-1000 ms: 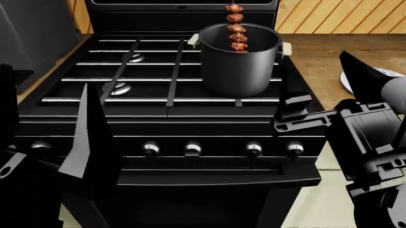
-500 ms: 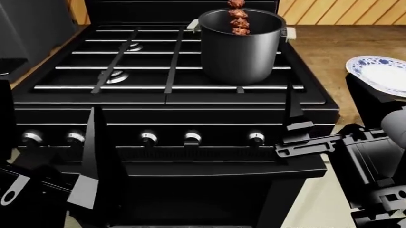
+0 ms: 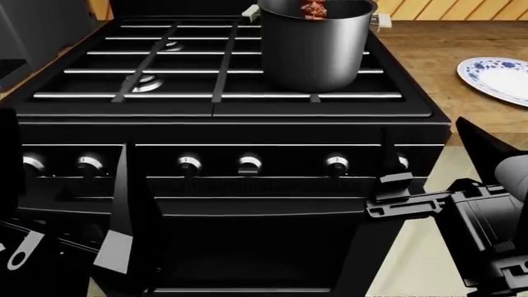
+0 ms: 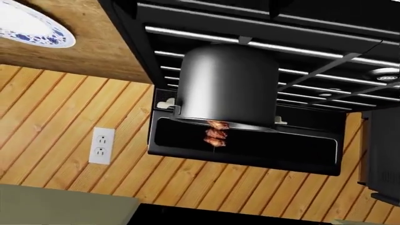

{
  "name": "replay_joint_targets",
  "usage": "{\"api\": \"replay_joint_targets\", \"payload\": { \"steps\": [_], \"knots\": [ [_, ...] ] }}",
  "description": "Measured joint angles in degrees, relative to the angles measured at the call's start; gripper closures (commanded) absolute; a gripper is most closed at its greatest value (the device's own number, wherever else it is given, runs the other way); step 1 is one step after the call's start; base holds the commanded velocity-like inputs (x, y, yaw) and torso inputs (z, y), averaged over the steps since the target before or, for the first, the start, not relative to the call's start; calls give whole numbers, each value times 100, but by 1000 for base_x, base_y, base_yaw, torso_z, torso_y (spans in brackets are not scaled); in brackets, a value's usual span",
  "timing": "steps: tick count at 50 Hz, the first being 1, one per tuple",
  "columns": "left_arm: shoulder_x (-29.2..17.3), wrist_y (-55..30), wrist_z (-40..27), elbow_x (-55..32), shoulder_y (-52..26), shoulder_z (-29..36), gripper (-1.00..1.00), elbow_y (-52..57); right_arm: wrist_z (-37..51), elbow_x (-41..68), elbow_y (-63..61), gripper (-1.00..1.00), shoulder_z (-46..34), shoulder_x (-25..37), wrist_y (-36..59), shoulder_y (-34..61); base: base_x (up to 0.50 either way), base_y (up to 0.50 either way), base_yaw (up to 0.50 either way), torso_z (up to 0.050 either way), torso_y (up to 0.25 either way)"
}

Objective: Frozen meat rests on a plate on the counter. Retrieve the meat and place it in a pot on a burner. Then turn the burner on.

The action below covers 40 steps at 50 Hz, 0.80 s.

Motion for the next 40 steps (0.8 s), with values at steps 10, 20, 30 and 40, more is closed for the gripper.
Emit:
{"api": "replay_joint_targets", "payload": {
  "steps": [10,20,30,40],
  "knots": [
    [-41,13,-47,-112,24,31,-100,0,-10,8,111,-100,38,24,-87,-151,0,0,0,-50,0],
    [-95,28,-72,-222,34,62,-100,-16,-9,-10,186,-100,40,44,-111,-230,0,0,0,-50,0],
    [-144,80,-76,-250,55,102,-100,-14,11,-34,214,-100,6,74,-70,-250,0,0,0,-50,0],
    [-186,133,-84,-259,74,139,-100,-6,26,-55,229,-100,-27,88,-36,-246,0,0,0,-50,0]
  ]
}}
